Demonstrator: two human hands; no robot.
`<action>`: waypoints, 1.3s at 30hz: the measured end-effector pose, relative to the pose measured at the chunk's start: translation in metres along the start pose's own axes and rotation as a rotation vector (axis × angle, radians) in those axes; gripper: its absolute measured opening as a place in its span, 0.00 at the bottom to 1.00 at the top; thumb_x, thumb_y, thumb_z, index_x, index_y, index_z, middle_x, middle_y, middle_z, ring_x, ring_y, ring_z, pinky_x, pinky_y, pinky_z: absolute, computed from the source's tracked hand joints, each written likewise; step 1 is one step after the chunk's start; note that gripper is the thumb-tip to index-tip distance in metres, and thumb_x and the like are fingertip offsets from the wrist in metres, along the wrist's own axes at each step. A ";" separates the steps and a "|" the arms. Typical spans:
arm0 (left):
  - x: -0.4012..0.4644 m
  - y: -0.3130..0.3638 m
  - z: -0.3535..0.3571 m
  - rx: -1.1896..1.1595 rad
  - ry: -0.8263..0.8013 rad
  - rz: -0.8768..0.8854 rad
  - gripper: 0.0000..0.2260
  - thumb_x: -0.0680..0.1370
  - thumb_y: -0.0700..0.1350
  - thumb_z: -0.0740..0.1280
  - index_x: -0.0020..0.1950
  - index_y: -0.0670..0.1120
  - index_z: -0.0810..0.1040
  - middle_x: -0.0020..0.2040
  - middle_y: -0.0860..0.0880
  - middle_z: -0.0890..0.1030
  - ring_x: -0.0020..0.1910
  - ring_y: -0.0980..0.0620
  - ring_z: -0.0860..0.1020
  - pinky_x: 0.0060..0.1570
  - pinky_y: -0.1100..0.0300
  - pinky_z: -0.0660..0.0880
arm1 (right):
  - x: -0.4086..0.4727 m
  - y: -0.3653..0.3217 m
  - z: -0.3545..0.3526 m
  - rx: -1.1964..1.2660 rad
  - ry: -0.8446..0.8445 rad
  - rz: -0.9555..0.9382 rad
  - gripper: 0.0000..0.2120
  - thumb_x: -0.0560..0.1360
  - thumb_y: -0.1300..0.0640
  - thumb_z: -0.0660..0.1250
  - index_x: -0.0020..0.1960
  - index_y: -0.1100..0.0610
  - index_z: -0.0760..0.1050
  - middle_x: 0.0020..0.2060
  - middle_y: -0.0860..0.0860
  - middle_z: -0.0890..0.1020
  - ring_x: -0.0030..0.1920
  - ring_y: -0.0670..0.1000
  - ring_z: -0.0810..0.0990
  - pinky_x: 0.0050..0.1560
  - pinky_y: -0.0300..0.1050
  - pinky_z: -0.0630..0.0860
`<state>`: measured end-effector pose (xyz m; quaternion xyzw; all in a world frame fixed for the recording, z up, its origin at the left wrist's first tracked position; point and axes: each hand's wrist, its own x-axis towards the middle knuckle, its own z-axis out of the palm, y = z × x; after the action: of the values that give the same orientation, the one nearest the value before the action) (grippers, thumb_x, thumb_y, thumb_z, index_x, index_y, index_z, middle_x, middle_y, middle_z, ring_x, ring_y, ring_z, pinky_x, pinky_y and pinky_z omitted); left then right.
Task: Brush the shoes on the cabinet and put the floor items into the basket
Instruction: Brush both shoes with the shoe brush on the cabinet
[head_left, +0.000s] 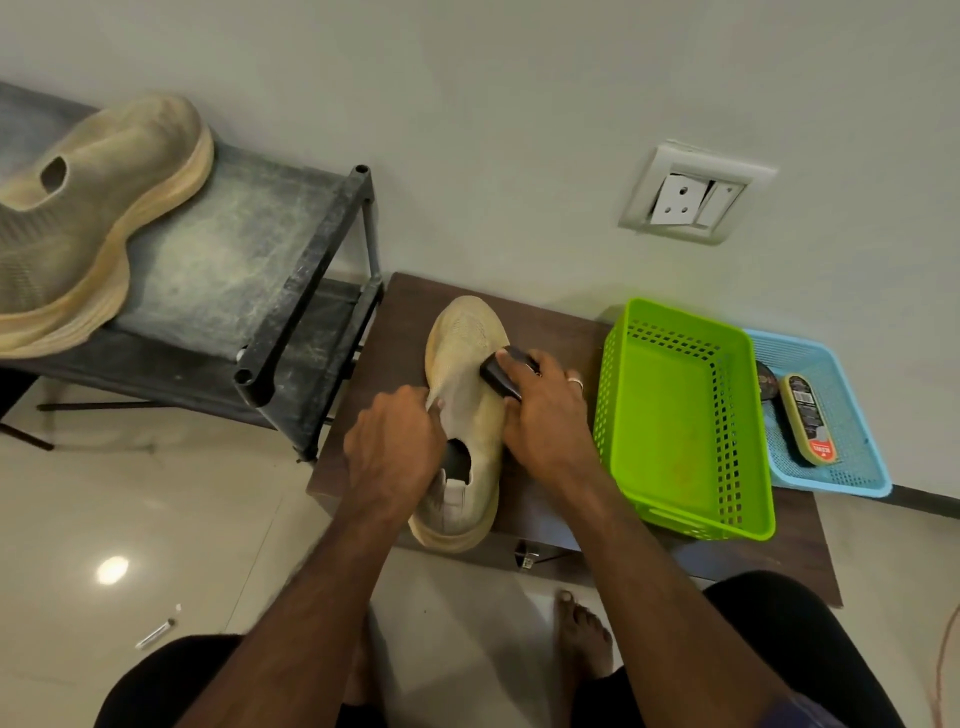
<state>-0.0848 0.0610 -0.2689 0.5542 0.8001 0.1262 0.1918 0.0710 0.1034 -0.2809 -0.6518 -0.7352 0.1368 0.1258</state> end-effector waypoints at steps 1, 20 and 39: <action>0.002 -0.002 0.001 -0.005 0.002 -0.012 0.14 0.84 0.54 0.59 0.56 0.46 0.79 0.53 0.44 0.81 0.52 0.42 0.80 0.41 0.53 0.67 | 0.001 -0.002 0.000 0.033 0.032 0.003 0.27 0.78 0.57 0.65 0.76 0.46 0.65 0.73 0.53 0.67 0.68 0.62 0.68 0.68 0.58 0.70; 0.003 0.000 0.001 0.003 -0.008 -0.004 0.13 0.85 0.52 0.58 0.56 0.47 0.79 0.50 0.45 0.80 0.50 0.43 0.80 0.42 0.54 0.69 | 0.069 -0.009 0.001 0.179 -0.143 -0.328 0.27 0.78 0.57 0.68 0.76 0.49 0.67 0.69 0.53 0.72 0.68 0.54 0.70 0.71 0.45 0.66; 0.004 -0.003 -0.001 0.002 0.037 -0.028 0.12 0.85 0.49 0.58 0.55 0.46 0.79 0.51 0.44 0.80 0.51 0.43 0.80 0.41 0.54 0.66 | 0.072 -0.013 -0.005 0.265 0.058 -0.135 0.26 0.79 0.57 0.66 0.76 0.53 0.67 0.66 0.57 0.73 0.65 0.57 0.72 0.67 0.46 0.66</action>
<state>-0.0889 0.0638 -0.2701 0.5406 0.8114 0.1328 0.1781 0.0526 0.1733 -0.2706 -0.5822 -0.7490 0.2049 0.2408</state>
